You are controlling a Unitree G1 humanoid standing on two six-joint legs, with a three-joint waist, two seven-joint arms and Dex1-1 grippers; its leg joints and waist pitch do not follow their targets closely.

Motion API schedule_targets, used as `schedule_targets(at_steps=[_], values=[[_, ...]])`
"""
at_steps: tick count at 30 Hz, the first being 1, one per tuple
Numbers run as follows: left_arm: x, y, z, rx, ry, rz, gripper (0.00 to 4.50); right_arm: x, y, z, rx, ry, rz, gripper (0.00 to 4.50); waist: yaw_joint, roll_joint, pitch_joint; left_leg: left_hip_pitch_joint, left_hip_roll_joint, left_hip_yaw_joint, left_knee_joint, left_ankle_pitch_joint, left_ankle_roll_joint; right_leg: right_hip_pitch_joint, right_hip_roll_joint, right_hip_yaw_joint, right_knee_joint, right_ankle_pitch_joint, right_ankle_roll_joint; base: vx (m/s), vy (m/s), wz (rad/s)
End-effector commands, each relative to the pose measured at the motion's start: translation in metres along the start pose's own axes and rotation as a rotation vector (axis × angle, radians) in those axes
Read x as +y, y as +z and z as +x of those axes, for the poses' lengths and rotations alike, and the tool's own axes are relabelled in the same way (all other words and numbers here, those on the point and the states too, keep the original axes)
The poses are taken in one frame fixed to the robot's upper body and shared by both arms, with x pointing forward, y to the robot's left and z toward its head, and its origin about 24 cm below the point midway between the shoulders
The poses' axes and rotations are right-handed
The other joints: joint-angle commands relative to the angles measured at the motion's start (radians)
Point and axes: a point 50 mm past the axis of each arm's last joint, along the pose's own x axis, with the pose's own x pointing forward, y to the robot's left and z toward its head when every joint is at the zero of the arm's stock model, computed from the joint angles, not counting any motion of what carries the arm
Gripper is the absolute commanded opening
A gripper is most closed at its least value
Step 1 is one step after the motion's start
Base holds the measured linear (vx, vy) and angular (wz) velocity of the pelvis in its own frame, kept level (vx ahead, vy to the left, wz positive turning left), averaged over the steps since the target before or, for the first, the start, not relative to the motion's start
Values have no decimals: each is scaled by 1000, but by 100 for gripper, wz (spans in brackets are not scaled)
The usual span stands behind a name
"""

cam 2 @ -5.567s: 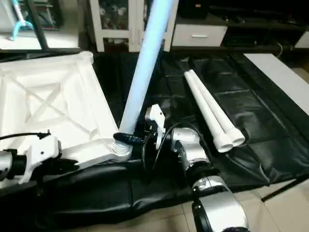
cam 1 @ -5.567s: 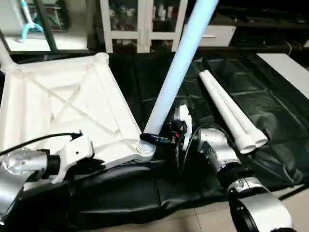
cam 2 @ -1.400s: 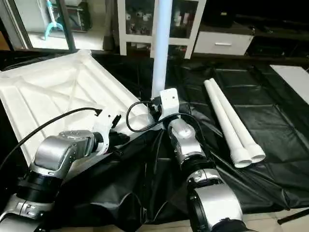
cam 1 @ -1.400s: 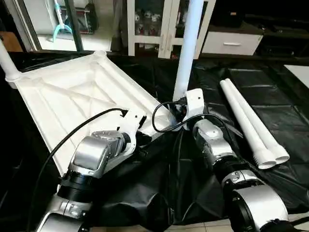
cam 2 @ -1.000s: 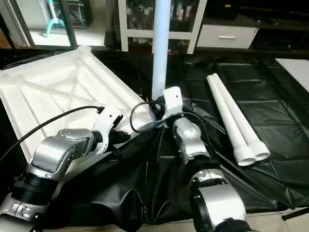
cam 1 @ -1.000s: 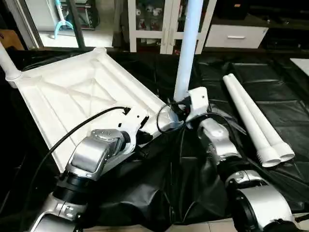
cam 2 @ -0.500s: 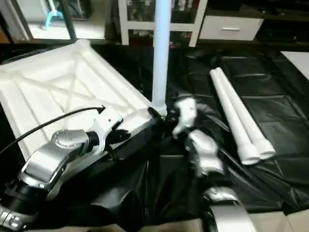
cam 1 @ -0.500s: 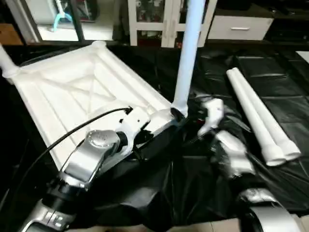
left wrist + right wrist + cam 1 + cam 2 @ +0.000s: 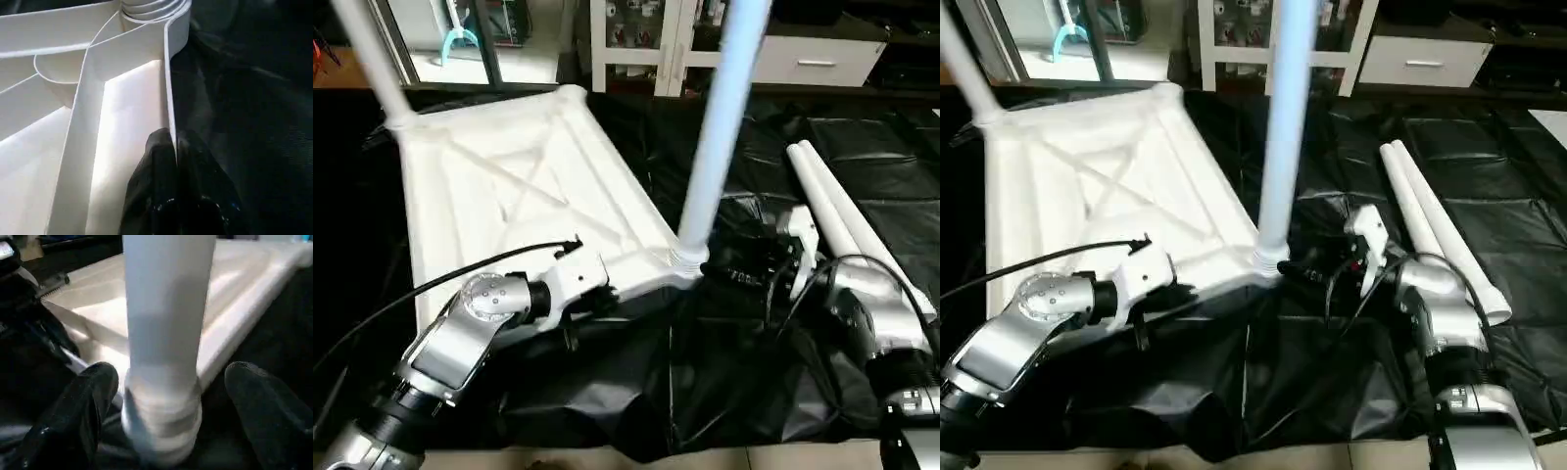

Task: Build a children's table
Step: Insert table leg to table base

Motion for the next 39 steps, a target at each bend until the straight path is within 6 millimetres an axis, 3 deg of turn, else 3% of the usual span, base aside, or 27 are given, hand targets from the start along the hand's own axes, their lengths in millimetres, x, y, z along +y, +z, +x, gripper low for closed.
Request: schedule_targets(at_steps=[1,5,6,9,10,13,19,22,23,32,35,36,39], values=[[-15,-2,9,0,-96,18,0,3,5,2,17,79,8,391,-6,-5,-60,9,2,6,-40,120,100,61,-67,43,-34,654,-197,0,0,0],[-17,-2,7,-10,-111,19,0,5,4,11,44,116,7,391,-4,-5,-63,7,5,5,-37,126,112,58,-72,42,-32,637,-209,0,0,0],[-17,-2,7,-10,-111,19,0,4,4,14,47,116,10,391,-6,-11,-64,7,3,7,-37,131,116,59,-72,42,-31,635,-218,0,0,0],[-16,-2,7,-9,-113,21,0,4,4,18,52,134,18,391,-5,-7,-66,6,4,5,-34,151,128,58,-72,43,-26,636,-234,0,0,0],[-16,-2,7,-8,-112,21,0,4,3,19,56,145,33,366,-5,-7,-67,6,3,6,-33,158,131,58,-71,42,-26,642,-236,0,0,0],[-15,-2,6,-7,-114,24,0,3,3,20,59,152,63,353,-1,-7,-69,3,2,7,-26,189,143,58,-69,42,-18,699,-237,0,0,0],[-16,-3,6,-4,-116,22,0,2,1,21,70,149,65,286,4,-7,-68,3,4,8,-27,143,132,56,-72,43,-21,638,-244,0,0,0],[-16,-4,5,-2,-117,21,0,2,1,21,70,148,68,278,6,-8,-71,3,3,7,-26,147,134,56,-72,43,-20,620,-252,0,0,0],[-16,-4,5,1,-115,22,0,1,1,21,68,146,74,253,6,-7,-71,3,3,7,-26,150,135,56,-72,43,-20,621,-253,0,0,0],[-15,-7,4,23,-112,20,0,0,-4,23,84,126,96,211,8,-7,-75,1,2,7,-21,170,145,57,-72,42,-15,652,-259,0,0,0],[-15,-8,6,36,-98,-4,0,-1,-18,29,146,15,102,207,7,-6,-77,1,3,7,-22,150,135,56,-75,43,-17,620,-263,0,0,0],[-14,-7,10,45,-67,-41,0,-3,-33,36,203,-121,112,206,3,-6,-73,2,4,7,-26,142,123,51,-77,43,-20,587,-265,0,0,0],[-6,-6,19,84,34,-110,0,-2,-52,46,250,-320,148,199,-18,-4,-65,5,5,8,-36,34,60,50,-86,48,-42,372,-270,0,0,0]])
